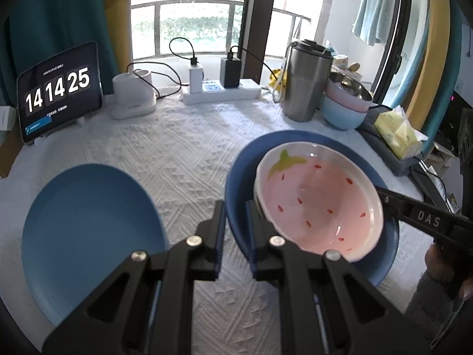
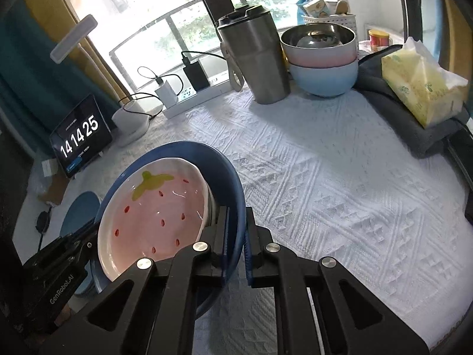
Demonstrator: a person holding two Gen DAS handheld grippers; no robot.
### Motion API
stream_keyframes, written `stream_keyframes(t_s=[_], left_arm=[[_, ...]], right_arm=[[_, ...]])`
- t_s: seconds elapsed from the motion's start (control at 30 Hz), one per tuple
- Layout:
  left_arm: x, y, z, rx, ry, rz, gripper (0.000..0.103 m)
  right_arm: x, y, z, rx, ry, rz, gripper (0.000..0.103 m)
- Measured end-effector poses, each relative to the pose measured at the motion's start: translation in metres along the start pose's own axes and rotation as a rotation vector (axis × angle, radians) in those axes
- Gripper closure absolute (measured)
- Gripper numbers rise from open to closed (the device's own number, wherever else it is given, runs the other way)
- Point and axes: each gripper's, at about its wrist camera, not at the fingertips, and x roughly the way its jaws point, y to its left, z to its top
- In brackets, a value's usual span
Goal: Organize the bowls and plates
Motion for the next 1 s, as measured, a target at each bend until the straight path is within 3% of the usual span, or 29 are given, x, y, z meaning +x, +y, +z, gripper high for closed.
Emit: stream_keyframes(t_s=[1.0], left_arm=[[-0.004,-0.006,-0.003,0.027,0.006,-0.046,0.091]], right_arm=[[-0.014,-0.001,-0.003,0.028,-0.002,-0.05,0.093]])
